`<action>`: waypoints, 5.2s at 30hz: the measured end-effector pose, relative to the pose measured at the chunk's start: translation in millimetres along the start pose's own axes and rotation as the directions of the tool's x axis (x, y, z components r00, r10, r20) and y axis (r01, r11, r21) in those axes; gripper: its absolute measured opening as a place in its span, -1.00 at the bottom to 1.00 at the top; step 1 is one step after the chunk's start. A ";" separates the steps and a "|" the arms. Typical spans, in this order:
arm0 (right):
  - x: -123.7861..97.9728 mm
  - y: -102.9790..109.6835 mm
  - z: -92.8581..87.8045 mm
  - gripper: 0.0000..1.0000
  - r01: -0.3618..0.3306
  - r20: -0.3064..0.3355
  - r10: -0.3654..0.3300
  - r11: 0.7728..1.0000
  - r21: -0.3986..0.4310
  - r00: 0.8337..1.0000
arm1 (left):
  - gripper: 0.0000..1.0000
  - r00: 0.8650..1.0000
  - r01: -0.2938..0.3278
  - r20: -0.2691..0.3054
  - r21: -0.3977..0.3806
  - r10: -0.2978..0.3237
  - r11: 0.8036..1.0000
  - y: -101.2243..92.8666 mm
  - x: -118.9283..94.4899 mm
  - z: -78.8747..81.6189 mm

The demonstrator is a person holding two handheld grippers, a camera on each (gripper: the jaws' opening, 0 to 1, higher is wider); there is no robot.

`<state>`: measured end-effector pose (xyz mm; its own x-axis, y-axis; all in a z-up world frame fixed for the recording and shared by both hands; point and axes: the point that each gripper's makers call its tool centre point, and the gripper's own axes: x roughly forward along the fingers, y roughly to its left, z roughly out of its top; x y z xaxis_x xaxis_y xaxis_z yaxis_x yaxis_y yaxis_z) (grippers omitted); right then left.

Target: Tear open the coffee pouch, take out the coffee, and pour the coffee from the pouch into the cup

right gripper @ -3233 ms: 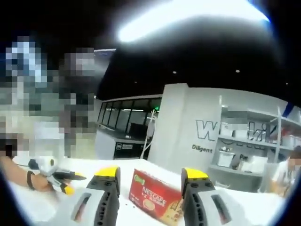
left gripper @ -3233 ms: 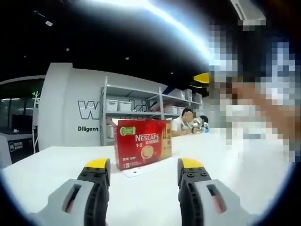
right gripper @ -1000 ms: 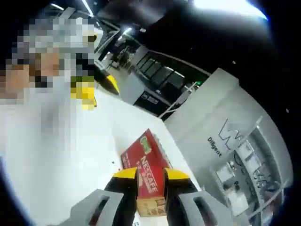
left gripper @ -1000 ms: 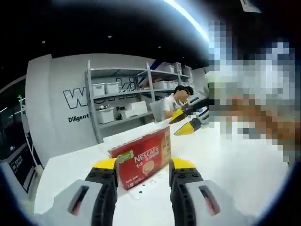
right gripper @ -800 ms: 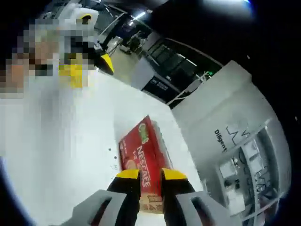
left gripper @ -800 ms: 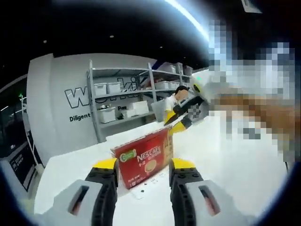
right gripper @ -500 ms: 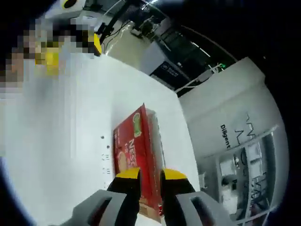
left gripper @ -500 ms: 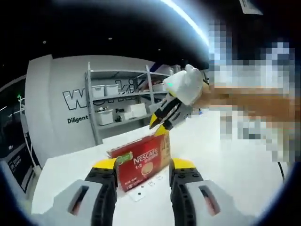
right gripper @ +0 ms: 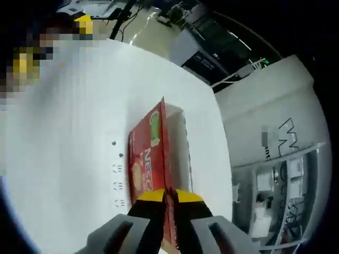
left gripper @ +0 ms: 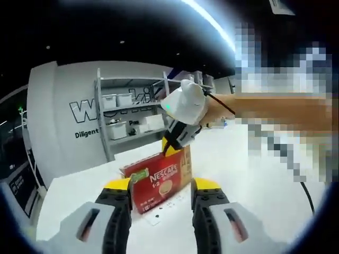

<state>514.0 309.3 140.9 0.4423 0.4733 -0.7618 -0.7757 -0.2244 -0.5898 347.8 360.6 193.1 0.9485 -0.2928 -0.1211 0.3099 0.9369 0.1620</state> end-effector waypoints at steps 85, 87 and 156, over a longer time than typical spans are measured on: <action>-32.0 156.6 18.8 -0.93 0.260 0.287 -0.227 0.962 -0.085 0.931 | -0.91 0.906 0.183 -0.379 0.751 0.187 0.634 -43.3 55.9 -116.4; -33.2 156.2 18.0 -0.92 0.251 0.294 -0.219 0.965 -0.079 0.931 | -0.91 0.905 0.178 -0.382 0.740 0.188 0.649 -43.6 56.1 -115.7; -16.2 103.1 -58.5 -0.34 0.076 0.174 -0.490 0.448 0.891 0.855 | -0.91 0.896 0.186 -0.407 0.704 0.174 0.686 -64.2 55.5 -117.6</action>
<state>453.2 228.7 76.8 0.6796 0.6622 -0.3157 -0.7150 0.6942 -0.0831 372.8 306.7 60.8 0.8774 -0.0212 -0.4793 0.4357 0.4531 0.7777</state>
